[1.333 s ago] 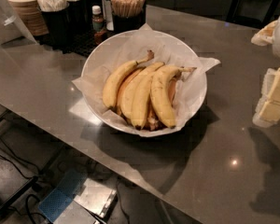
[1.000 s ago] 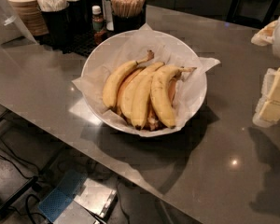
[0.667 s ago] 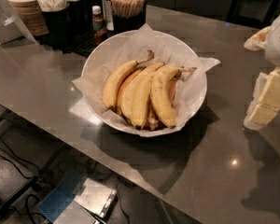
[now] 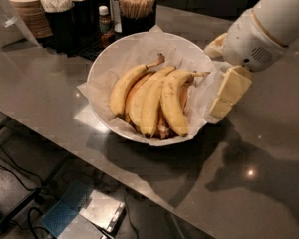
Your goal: Pick banana from white bowl
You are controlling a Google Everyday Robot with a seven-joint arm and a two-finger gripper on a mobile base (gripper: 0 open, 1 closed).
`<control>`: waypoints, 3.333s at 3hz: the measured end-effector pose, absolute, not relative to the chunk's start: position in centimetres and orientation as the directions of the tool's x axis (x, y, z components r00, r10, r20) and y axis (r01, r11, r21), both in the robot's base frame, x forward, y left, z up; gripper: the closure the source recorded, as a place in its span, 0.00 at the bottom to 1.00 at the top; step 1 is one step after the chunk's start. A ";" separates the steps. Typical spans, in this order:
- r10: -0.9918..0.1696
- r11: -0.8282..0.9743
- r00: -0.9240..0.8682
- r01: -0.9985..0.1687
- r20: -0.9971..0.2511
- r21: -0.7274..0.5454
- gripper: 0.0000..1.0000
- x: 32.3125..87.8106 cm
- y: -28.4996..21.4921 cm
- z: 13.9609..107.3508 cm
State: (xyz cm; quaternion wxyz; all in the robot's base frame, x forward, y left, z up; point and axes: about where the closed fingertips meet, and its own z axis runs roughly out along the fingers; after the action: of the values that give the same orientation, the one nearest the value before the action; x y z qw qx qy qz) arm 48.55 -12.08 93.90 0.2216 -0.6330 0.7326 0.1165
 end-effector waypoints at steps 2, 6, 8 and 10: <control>-0.921 0.060 -0.009 -0.991 -0.390 -0.118 0.00 50.9 -3.7 96.5; -0.900 -0.020 0.022 -1.000 -0.435 -0.009 0.00 51.4 -3.2 91.0; -0.906 0.050 -0.037 -0.999 -0.422 -0.020 0.00 49.5 -4.2 91.3; -0.906 0.035 -0.020 -0.999 -0.423 -0.027 0.00 49.6 -4.5 90.6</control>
Offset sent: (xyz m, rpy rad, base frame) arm 0.0320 0.1230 0.0416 -0.1833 0.0065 0.1509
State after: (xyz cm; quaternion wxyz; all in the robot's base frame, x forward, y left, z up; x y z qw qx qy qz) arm 49.59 -4.48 90.60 0.1648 -0.6803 0.7002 0.1410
